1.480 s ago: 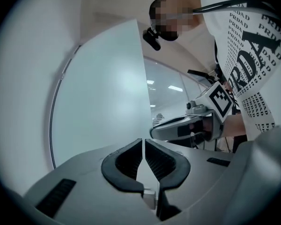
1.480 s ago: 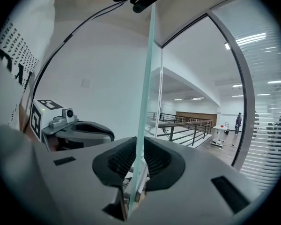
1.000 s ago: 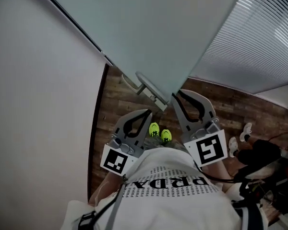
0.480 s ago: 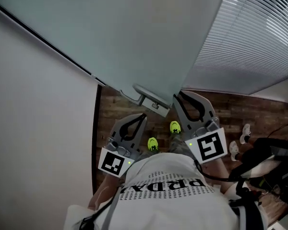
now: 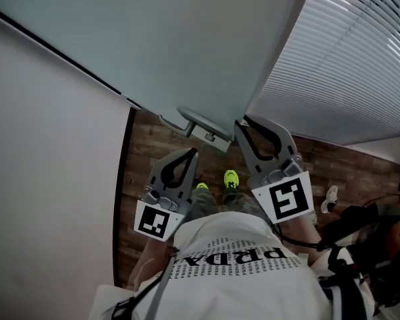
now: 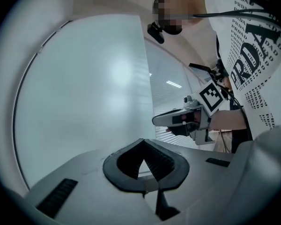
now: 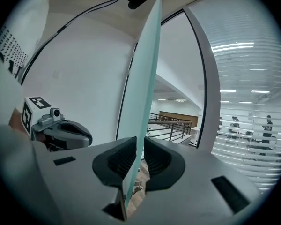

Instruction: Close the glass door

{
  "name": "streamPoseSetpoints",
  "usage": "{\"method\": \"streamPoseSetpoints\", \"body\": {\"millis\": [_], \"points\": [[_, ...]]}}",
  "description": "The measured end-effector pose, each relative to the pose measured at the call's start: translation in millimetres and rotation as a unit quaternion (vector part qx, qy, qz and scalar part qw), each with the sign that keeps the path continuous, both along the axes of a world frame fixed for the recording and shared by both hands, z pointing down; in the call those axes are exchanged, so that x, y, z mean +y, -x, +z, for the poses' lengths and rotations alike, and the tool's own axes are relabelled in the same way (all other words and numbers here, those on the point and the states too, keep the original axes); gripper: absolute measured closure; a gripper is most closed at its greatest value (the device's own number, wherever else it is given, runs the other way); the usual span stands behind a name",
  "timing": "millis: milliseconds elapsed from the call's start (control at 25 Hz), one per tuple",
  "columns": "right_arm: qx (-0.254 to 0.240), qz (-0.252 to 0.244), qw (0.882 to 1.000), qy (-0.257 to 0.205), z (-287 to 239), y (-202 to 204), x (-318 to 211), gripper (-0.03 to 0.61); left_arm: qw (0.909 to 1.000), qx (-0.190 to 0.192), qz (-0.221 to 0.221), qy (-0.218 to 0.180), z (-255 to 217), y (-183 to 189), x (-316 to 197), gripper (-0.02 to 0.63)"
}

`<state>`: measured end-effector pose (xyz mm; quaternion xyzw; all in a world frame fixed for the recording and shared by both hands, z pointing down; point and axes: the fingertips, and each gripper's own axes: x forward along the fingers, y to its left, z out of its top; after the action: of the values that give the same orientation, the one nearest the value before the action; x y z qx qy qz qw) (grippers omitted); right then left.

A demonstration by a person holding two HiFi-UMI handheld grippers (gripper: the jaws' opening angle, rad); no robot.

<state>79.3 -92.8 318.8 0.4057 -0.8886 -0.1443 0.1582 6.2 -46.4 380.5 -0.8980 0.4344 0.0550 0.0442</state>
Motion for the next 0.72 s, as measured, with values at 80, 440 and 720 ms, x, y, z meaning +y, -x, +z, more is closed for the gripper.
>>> {"method": "streamPoseSetpoints", "body": {"millis": [80,440,720], "points": [[0.003,0.007,1.0,-0.004,-3.3,-5.5,-3.9,0.551,1.0,0.001,-0.003,0.006,3.5,2.1,1.0,0.611],[0.003,0.081,0.996,-0.029,-20.9,-56.9,-46.6,0.551,0.9979,-0.007,0.056,-0.033,-14.6,-21.4,-30.3,0.611],[0.011,0.107,0.993,-0.037,-26.1,-71.2,-61.6,0.551,0.9948,-0.038,0.082,-0.047,-34.5,-38.9,-59.6,0.611]]}}
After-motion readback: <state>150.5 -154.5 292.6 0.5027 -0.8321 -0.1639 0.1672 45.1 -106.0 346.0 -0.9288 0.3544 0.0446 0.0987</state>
